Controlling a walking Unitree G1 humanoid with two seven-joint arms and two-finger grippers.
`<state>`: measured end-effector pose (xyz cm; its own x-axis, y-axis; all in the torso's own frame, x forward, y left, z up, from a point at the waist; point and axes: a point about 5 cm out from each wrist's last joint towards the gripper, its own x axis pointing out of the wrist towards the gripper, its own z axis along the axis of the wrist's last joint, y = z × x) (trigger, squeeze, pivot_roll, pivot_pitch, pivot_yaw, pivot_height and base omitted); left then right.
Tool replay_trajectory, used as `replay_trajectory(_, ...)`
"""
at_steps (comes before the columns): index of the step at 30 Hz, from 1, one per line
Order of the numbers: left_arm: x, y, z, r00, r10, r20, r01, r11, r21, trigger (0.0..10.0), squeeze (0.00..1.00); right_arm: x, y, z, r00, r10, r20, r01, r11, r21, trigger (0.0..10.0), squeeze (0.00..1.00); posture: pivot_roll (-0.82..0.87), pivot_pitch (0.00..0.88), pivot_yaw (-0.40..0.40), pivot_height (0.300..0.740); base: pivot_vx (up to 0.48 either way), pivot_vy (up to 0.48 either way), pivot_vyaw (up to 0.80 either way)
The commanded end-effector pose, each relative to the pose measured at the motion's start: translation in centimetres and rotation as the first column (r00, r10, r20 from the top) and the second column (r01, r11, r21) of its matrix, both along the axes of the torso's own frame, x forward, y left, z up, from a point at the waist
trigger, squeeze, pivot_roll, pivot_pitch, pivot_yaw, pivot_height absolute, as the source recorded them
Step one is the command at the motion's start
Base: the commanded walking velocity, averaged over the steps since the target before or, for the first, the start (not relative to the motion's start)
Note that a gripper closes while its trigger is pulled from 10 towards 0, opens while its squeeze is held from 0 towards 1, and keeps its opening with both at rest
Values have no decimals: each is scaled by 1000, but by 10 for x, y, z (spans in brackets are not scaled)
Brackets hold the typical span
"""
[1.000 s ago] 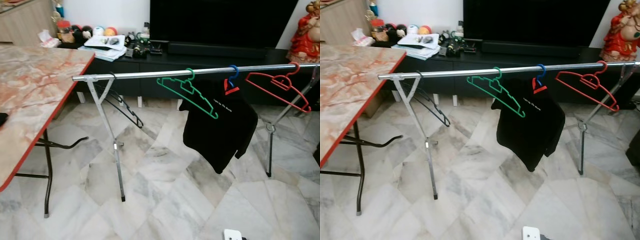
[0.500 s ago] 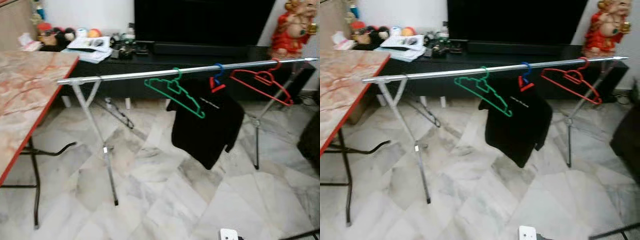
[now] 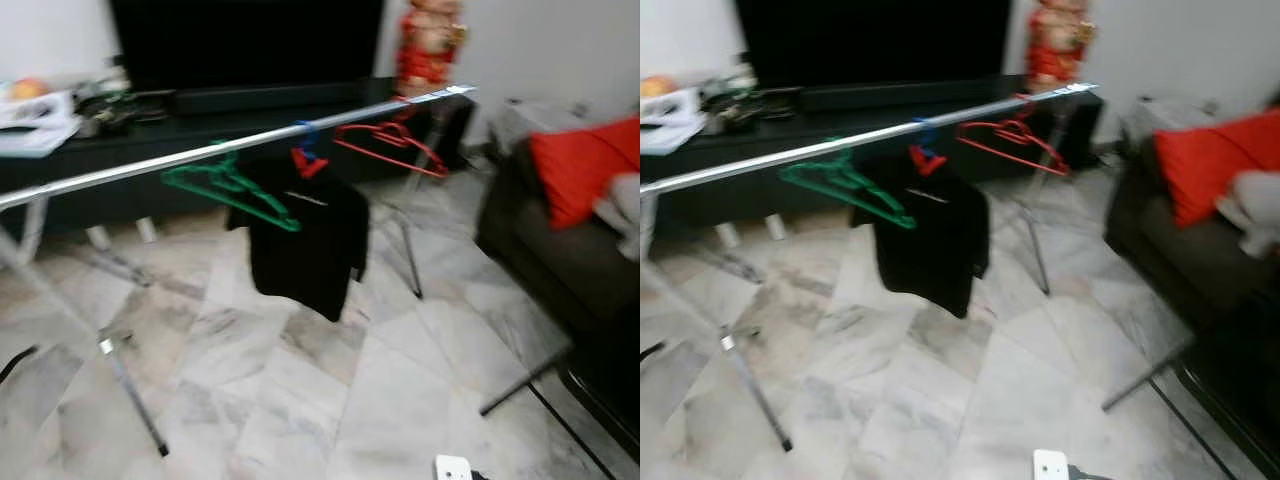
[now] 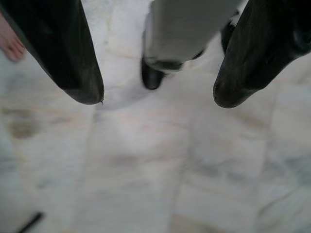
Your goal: Hang hanger
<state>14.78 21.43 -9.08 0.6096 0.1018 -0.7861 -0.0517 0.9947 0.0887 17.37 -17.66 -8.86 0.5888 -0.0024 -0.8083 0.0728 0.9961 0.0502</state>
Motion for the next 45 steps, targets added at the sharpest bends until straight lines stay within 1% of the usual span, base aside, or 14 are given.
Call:
replay_trajectory(1,0,5,2,1000,-17,17,16,999,50,10000,0,2,3,1,1000,-3,4,3,1000,9,10000,0,-10,49,-25,740,0,0,-769)
replay_trajectory(3,1,8,3,999,-36,26,32,991,132,10000,0,2,3,1,1000,-4,3,4,1000,9,10000,0,-8,52,-25,740,0,0,-769)
replay_trajectory(9,2,8,6,997,7,82,-15,995,98,10000,0,1,2,0,1000,-10,2,10,1000,7,10000,0,-13,55,-24,740,0,0,-765)
replay_trajectory(10,42,8,28,965,-47,257,19,994,111,10000,0,1,2,0,1000,-12,2,12,1000,6,10000,0,-13,55,-24,740,0,0,-769)
replay_trajectory(11,42,8,28,965,-47,257,19,994,111,10000,0,1,2,0,1000,-12,2,12,1000,6,10000,0,-13,55,-24,740,0,0,-769)
replay_trajectory(12,66,7,45,927,-81,367,39,992,120,10000,0,1,1,0,1000,-14,2,14,1000,5,10000,0,-11,58,-27,740,0,0,-769)
replay_trajectory(17,76,6,59,877,-109,467,57,991,124,10000,0,1,0,0,1000,-20,3,20,1000,1,10000,0,-7,58,-28,740,0,0,-765)
replay_trajectory(22,80,10,74,803,-200,561,140,979,149,10000,0,2,-1,1,1000,-26,6,26,1000,-2,10000,0,1,54,-27,740,0,0,-766)
replay_trajectory(26,75,10,72,806,-236,543,187,972,145,10000,0,3,-1,1,1000,-28,7,28,1000,-3,10000,0,-1,51,-25,740,0,0,-766)
replay_trajectory(28,63,11,55,867,-259,425,224,966,130,10000,0,3,-1,2,1000,-28,8,28,1000,-3,10000,0,7,49,-26,740,0,0,-763)
replay_trajectory(29,60,12,52,881,-262,395,225,965,137,10000,0,4,-1,2,1000,-27,8,27,1000,-3,10000,0,8,48,-25,740,0,0,-763)
replay_trajectory(31,49,13,38,930,-213,299,186,976,116,10000,0,5,-1,2,999,-31,12,31,1000,-1,10000,0,1,45,-27,740,0,0,-753)
replay_trajectory(35,38,9,26,967,-128,218,117,991,64,10000,0,7,-1,3,999,-41,27,41,999,1,10000,0,9,42,-27,740,0,0,-184)
replay_trajectory(45,24,10,14,995,0,104,-1,1000,14,10000,0,9,-5,5,998,-54,43,55,999,-4,10000,0,-12,39,-24,740,0,0,0)
